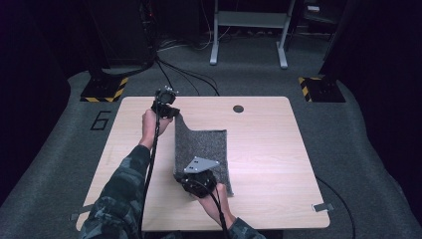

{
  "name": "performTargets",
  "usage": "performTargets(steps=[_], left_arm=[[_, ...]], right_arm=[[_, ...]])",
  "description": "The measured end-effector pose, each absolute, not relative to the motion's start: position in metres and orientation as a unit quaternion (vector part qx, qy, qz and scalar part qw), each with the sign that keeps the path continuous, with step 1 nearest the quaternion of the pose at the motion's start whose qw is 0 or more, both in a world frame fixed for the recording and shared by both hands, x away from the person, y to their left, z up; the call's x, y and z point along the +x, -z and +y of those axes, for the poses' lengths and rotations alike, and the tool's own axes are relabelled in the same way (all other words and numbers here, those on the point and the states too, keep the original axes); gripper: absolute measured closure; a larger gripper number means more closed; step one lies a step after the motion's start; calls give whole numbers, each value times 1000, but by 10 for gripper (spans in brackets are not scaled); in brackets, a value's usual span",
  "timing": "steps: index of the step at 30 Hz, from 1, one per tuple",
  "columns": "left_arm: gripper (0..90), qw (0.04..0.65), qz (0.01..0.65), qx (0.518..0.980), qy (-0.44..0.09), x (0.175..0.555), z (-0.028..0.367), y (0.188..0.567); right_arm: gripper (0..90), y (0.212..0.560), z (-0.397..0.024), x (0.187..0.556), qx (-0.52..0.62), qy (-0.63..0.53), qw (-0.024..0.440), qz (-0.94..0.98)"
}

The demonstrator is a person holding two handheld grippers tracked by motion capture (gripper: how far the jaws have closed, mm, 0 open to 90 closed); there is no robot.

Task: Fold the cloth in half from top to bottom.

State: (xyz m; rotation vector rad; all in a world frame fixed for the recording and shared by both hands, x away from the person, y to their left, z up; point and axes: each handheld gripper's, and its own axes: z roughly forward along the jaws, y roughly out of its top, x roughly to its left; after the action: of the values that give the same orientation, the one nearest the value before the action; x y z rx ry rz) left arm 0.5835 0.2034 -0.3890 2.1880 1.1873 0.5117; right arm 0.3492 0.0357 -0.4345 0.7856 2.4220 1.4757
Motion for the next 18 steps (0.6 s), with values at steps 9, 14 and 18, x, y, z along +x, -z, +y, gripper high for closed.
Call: performTargets(steps=[9, 14, 18], left_arm=[[894, 301, 426, 833, -184, 586, 164, 396], [894, 301, 417, 839, -178, 587, 144, 403], [894, 303, 412, 842, -173, 589, 131, 408]], right_arm=[[873, 445, 4, 343, 294, -485, 108, 817], [873, 453, -12, 341, 313, -473, 113, 816], [872, 460, -23, 340, 324, -463, 111, 817]])
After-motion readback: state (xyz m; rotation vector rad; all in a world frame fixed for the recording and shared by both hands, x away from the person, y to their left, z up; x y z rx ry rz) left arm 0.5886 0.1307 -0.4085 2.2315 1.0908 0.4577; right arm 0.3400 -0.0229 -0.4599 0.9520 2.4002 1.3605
